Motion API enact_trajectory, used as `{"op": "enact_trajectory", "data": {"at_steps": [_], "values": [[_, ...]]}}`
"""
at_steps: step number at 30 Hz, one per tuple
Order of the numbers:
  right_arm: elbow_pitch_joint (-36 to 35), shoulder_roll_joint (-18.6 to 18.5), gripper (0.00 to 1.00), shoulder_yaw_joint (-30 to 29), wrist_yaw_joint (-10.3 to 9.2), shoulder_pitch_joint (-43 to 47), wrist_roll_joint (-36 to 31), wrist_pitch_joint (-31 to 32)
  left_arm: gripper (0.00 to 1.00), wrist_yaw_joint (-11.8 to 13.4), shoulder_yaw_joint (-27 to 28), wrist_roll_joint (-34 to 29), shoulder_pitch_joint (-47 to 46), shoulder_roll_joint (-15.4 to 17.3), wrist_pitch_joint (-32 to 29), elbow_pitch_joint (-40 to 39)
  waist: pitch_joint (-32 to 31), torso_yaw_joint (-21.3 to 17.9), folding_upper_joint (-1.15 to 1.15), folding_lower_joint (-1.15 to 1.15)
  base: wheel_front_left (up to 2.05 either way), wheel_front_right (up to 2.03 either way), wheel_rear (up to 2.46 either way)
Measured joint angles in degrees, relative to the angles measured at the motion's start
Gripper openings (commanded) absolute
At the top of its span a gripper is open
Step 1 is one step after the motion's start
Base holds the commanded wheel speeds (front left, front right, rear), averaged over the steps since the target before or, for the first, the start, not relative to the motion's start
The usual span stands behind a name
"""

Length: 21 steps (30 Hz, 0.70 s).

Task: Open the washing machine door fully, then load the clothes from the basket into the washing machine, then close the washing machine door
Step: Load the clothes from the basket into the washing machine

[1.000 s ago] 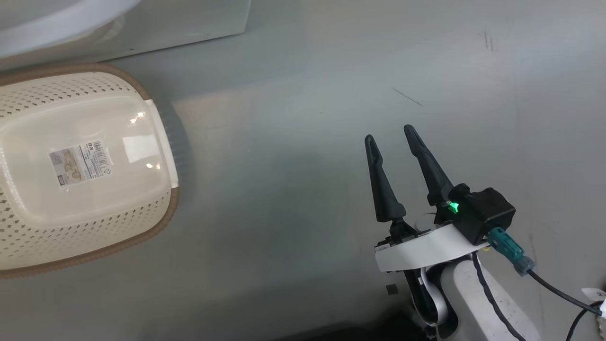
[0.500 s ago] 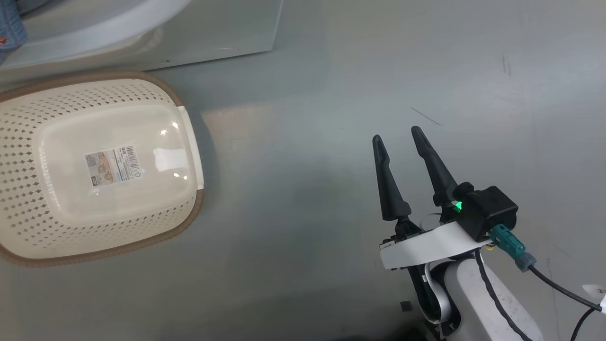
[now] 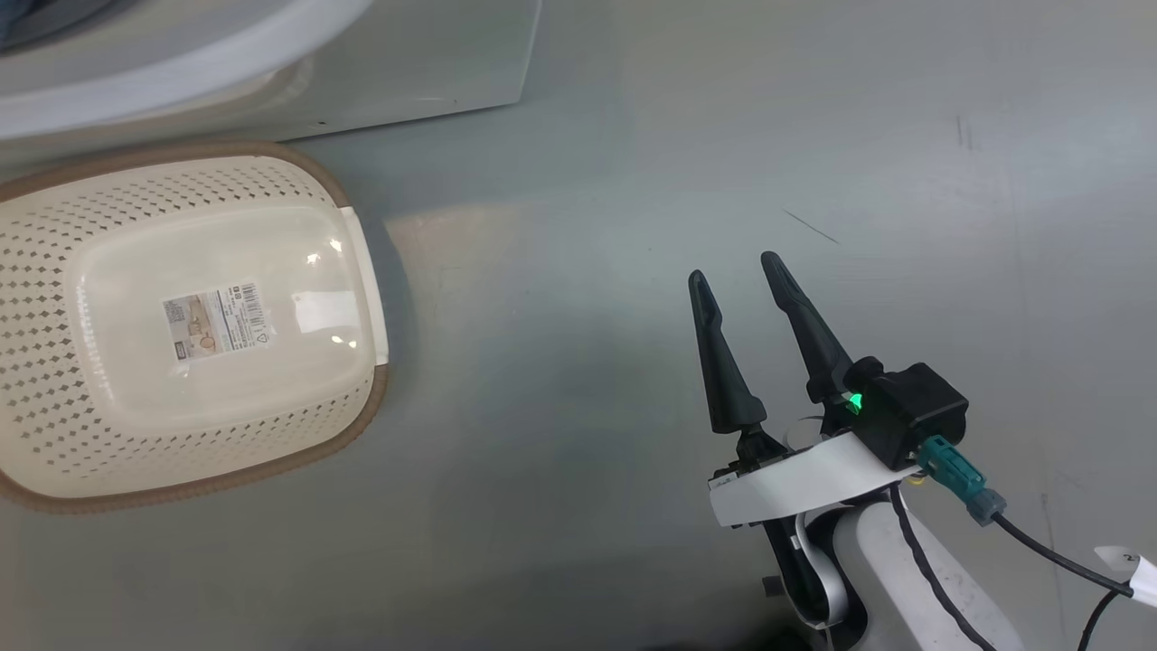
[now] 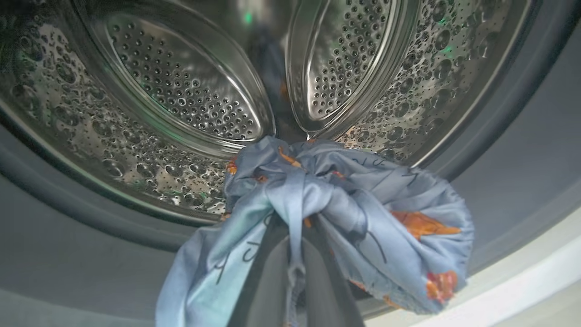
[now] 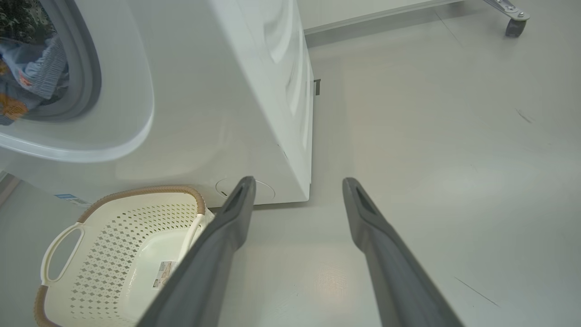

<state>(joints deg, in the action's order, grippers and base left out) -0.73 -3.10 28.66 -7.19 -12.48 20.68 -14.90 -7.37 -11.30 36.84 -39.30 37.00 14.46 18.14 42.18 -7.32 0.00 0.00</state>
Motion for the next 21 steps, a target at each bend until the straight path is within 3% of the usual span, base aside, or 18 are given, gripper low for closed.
{"op": "enact_trajectory", "data": {"at_steps": [13,21], "values": [[-0.86,0.03,1.0,1.44,0.0,-0.02,1.3,0.0,0.0,0.0,-3.34,0.27,-7.76,2.3,-0.45,-1.54,2.38,-2.51,0.0,0.0,0.0,0.0,0.0],[-1.34,0.03,1.0,1.12,0.0,-0.01,1.48,0.0,0.0,0.0,-5.33,3.53,-12.68,2.6,-4.97,-1.57,3.65,-3.42,0.0,0.0,0.0,0.0,0.0]]}}
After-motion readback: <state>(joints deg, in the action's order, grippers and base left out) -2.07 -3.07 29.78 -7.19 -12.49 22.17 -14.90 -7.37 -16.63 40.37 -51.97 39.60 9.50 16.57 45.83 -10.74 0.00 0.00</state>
